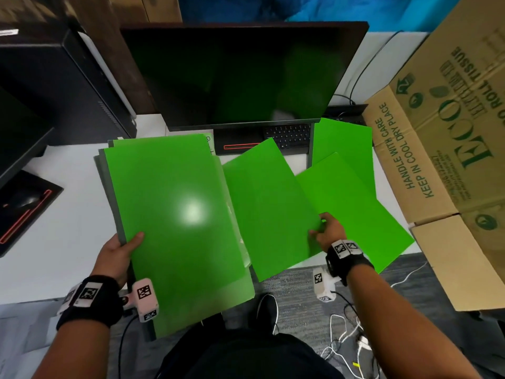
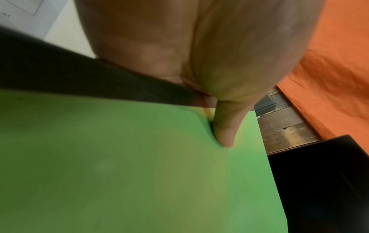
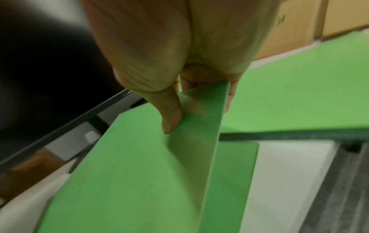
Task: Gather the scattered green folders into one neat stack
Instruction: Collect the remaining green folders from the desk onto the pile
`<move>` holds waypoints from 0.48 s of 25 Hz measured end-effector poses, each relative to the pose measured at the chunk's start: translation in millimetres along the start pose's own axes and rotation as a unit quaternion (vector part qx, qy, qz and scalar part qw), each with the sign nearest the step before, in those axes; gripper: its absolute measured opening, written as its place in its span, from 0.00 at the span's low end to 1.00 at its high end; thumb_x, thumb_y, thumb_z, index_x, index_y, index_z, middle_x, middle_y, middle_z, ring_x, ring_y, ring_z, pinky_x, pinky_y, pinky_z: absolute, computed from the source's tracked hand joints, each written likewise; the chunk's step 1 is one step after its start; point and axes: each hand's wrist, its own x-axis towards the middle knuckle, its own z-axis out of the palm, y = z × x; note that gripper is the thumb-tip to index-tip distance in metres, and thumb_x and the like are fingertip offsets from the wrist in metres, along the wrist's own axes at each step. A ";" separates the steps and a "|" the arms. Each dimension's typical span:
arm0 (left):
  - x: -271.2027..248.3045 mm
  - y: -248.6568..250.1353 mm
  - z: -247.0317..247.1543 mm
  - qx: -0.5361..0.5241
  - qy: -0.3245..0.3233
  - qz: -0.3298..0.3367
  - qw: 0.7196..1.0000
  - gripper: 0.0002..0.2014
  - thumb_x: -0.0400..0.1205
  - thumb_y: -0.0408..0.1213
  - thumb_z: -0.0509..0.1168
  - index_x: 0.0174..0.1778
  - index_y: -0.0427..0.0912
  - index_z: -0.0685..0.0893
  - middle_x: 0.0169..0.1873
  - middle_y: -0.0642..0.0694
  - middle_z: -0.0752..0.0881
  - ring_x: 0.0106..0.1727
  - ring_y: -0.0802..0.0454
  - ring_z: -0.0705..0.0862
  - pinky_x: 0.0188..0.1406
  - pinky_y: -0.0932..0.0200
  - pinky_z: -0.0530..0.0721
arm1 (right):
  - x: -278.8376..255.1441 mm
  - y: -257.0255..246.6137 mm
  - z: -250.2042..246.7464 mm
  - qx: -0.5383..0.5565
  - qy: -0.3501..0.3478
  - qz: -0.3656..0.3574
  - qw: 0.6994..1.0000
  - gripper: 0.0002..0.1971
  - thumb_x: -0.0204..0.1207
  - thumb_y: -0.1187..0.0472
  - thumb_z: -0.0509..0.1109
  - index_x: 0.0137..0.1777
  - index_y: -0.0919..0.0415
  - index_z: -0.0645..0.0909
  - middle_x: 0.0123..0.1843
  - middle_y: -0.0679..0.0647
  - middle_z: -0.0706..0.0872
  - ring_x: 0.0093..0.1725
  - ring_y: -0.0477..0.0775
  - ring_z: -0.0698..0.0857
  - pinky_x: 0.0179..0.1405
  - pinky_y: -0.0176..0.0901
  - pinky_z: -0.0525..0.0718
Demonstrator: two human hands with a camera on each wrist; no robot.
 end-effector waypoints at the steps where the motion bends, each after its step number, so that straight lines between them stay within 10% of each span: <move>1: -1.1 2.0 2.2 0.003 -0.005 0.003 1.000 0.08 0.80 0.37 0.68 0.55 0.45 0.87 0.55 0.33 0.89 0.55 0.34 0.88 0.60 0.31 0.81 | 10.6 6.7 -14.9 -0.018 0.013 0.022 1.000 0.23 0.71 0.69 0.76 0.66 0.60 0.78 0.45 0.60 0.85 0.45 0.57 0.84 0.45 0.43 0.80; 5: -2.6 3.8 18.6 0.012 -0.018 -0.003 1.000 0.07 0.81 0.36 0.67 0.53 0.45 0.86 0.54 0.32 0.88 0.53 0.35 0.88 0.60 0.31 0.81 | 46.0 40.2 -47.8 -0.069 0.037 0.124 0.989 0.25 0.72 0.69 0.74 0.69 0.63 0.75 0.62 0.70 0.86 0.61 0.69 0.86 0.55 0.53 0.85; 12: -2.0 -3.6 77.6 0.043 -0.057 -0.033 0.997 0.08 0.82 0.36 0.66 0.57 0.45 0.85 0.54 0.35 0.89 0.55 0.35 0.87 0.60 0.33 0.82 | 64.7 73.5 -49.3 -0.247 0.001 0.156 0.956 0.63 0.51 0.36 0.85 0.84 0.52 0.55 0.83 0.66 0.58 0.81 0.73 0.60 0.76 0.72 0.69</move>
